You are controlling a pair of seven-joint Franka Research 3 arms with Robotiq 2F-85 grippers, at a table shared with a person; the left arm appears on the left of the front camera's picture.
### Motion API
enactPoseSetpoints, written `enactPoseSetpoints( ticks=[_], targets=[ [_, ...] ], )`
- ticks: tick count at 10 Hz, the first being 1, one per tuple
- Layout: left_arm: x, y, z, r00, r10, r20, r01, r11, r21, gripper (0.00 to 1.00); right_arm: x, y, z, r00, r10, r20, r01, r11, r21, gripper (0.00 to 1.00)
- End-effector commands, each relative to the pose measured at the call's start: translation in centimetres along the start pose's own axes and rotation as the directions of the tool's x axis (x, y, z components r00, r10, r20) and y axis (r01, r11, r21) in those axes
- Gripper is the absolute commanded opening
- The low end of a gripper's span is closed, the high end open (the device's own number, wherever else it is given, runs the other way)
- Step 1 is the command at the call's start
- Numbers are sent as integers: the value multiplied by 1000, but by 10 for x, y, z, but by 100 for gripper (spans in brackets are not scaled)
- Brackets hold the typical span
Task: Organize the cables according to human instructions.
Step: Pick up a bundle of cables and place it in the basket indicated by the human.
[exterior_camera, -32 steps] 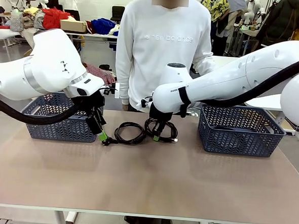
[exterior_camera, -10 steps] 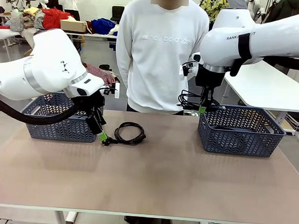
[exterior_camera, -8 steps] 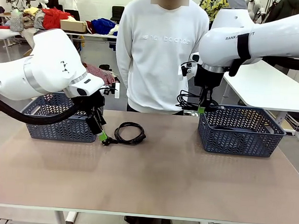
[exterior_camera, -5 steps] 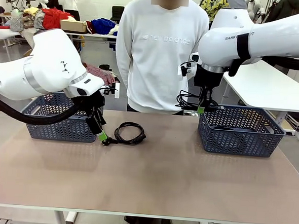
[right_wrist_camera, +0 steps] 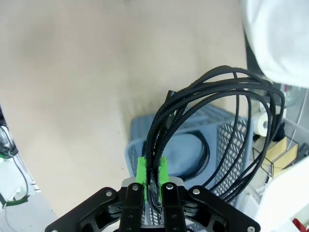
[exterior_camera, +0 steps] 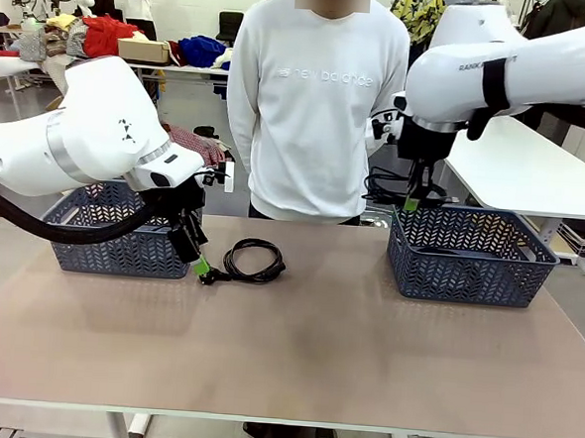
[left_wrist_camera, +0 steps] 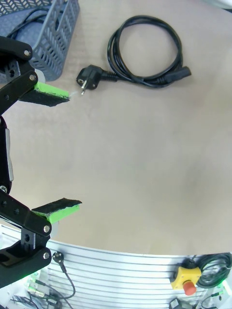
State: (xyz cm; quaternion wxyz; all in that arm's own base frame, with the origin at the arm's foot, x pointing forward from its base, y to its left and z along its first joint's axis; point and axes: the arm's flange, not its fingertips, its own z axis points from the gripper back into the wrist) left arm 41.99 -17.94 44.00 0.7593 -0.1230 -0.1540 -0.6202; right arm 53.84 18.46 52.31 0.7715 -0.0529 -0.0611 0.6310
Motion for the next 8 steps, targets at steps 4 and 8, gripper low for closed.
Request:
enactPoseSetpoints(
  ticks=[4, 8],
  targets=[
    [-1, 0, 1, 1000, 4, -1, -4, 1000, 4, 100, -80, 9, -7, 984, -164, -68, 160, 985, -65, 11],
    [-1, 0, 1, 1000, 4, -1, -4, 1000, 4, 100, -103, 1, -16, 978, -200, -64, 196, 978, -70, 11]
  ],
)
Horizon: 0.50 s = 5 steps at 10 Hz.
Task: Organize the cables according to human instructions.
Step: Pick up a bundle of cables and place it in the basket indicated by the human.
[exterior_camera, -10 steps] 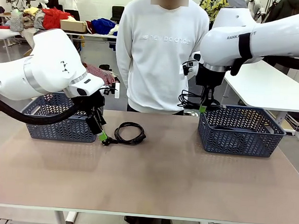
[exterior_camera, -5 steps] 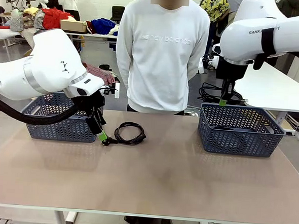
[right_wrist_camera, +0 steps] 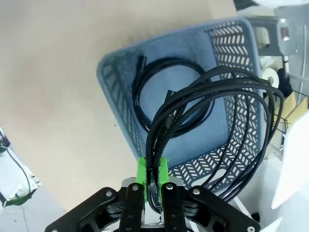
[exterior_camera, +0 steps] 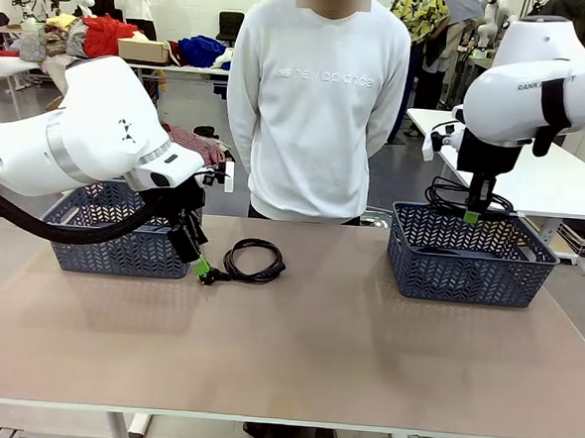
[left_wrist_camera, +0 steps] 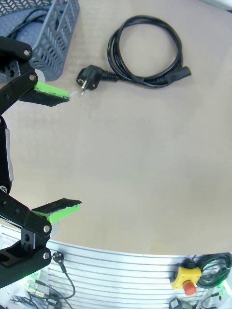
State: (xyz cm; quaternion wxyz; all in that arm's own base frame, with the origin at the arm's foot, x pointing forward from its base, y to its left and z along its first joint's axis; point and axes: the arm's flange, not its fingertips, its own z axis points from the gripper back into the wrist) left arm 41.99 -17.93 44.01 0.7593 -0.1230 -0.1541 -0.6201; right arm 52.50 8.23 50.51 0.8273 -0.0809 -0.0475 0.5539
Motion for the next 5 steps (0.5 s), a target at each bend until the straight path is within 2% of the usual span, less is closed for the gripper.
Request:
enactPoseSetpoints(
  ticks=[1, 5],
  targets=[
    [-1, 0, 1, 1000, 4, -1, -4, 1000, 4, 100, -2, 1, -3, 1000, -17, 11, 17, 999, -35, 11],
    [-1, 0, 1, 1000, 4, -1, -4, 1000, 4, 100, -4, -9, -24, 997, 65, 47, -63, 997, -38, 11]
  ],
)
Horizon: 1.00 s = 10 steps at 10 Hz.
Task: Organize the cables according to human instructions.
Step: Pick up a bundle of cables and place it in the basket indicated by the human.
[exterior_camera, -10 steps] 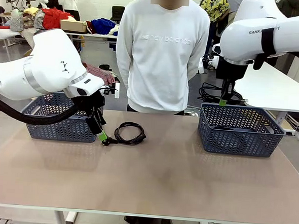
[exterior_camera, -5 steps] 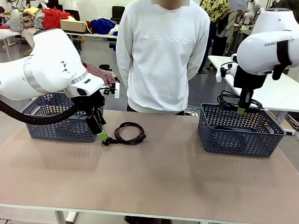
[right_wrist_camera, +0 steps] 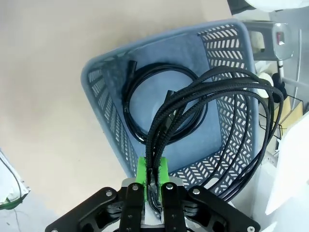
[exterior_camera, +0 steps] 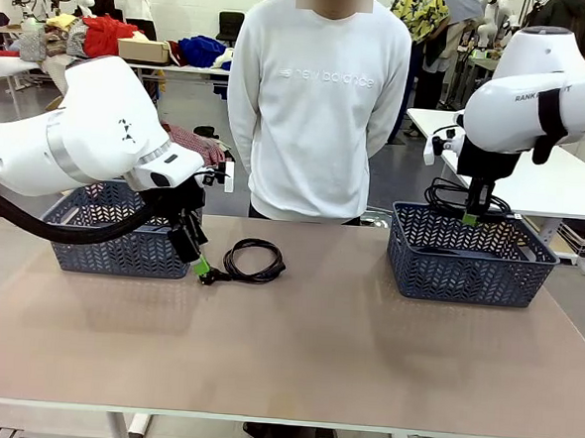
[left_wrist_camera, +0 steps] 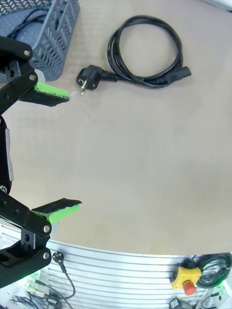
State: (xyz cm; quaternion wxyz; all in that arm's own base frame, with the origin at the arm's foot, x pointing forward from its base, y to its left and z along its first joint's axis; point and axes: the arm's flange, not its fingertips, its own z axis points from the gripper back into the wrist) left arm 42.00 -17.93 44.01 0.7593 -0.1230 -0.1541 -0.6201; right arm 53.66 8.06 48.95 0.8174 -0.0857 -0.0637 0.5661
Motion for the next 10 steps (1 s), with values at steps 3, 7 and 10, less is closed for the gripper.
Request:
enactPoseSetpoints(
  ticks=[3, 7, 10],
  targets=[
    [-1, 0, 1, 1000, 4, -1, -4, 1000, 4, 100, -9, -1, -16, 995, 95, 31, -94, 995, -26, 11],
    [-1, 0, 1, 1000, 4, -1, -4, 1000, 4, 100, -7, -1, -24, 993, 114, 32, -113, 993, -23, 11],
    [-1, 0, 1, 1000, 4, -1, -4, 1000, 4, 100, -9, -7, -34, 993, 108, 47, -108, 994, 2, 31]
  ],
)
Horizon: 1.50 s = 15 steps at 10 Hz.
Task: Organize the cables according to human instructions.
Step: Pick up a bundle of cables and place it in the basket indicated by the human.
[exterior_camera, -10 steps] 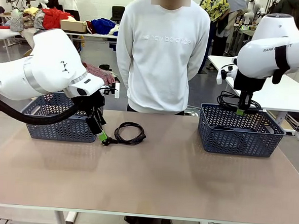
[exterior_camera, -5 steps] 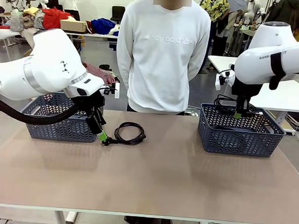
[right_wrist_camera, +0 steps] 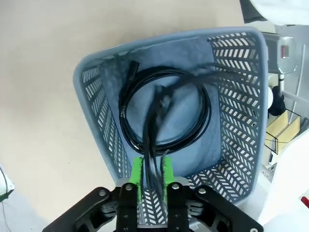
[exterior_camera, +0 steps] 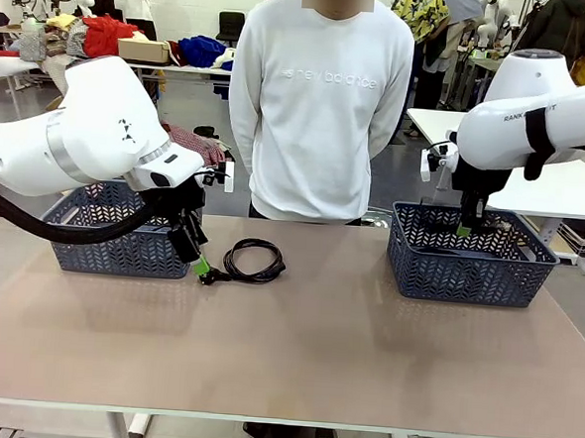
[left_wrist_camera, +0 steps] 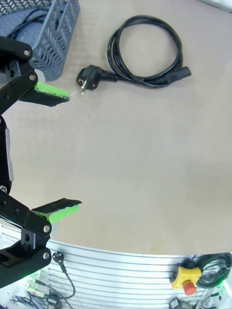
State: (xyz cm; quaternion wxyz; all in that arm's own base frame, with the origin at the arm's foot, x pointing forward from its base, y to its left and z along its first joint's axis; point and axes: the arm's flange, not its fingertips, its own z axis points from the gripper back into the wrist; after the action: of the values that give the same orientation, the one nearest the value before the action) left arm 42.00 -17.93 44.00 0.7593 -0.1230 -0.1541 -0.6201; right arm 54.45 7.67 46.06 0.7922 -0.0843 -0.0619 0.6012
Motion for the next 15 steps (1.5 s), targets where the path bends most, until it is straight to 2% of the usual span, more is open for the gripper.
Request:
enactPoseSetpoints(
  ticks=[1, 2, 3, 4, 5, 6, 7, 10, 12, 13, 15],
  targets=[
    [-1, 0, 1, 1000, 4, -1, -4, 1000, 4, 100, -9, -7, -7, 999, 16, 48, -17, 1000, 7, 47],
    [-1, 0, 1, 1000, 4, -1, -4, 1000, 4, 100, -10, -7, -6, 999, 18, 47, -18, 1000, 5, 51],
    [-1, 0, 1, 1000, 4, -1, -4, 1000, 4, 100, -10, -7, -6, 999, 15, 49, -15, 1000, 6, 67],
    [-1, 0, 1, 1000, 4, -1, -4, 1000, 4, 100, -9, -8, -5, 998, 15, 58, -16, 1000, 10, 71],
    [-1, 0, 1, 1000, 4, -1, -4, 1000, 4, 100, -9, -8, -3, 998, 16, 66, -18, 1000, 17, 87],
    [-1, 0, 1, 1000, 4, -1, -4, 1000, 4, 100, -9, -8, -3, 998, 13, 67, -14, 1000, 26, 91],
    [-1, 0, 1, 1000, 4, -1, -4, 1000, 4, 100, -10, -9, -2, 998, 10, 65, -12, 999, 31, 100],
    [-1, 0, 1, 1000, 4, -1, -4, 1000, 4, 100, -9, -11, -2, 999, 4, 44, -7, 998, 60, 100],
    [-1, 0, 1, 1000, 4, -1, -4, 1000, 4, 100, -9, -13, -4, 998, -57, 29, 55, 997, 63, 100],
    [-1, 0, 1, 1000, 4, -1, -4, 1000, 4, 100, -6, -3, -6, 999, -19, 30, 18, 999, 46, 100],
    [-1, 0, 1, 1000, 4, -1, -4, 1000, 4, 100, -6, -3, -6, 999, -19, 30, 18, 999, 46, 100]
  ],
)
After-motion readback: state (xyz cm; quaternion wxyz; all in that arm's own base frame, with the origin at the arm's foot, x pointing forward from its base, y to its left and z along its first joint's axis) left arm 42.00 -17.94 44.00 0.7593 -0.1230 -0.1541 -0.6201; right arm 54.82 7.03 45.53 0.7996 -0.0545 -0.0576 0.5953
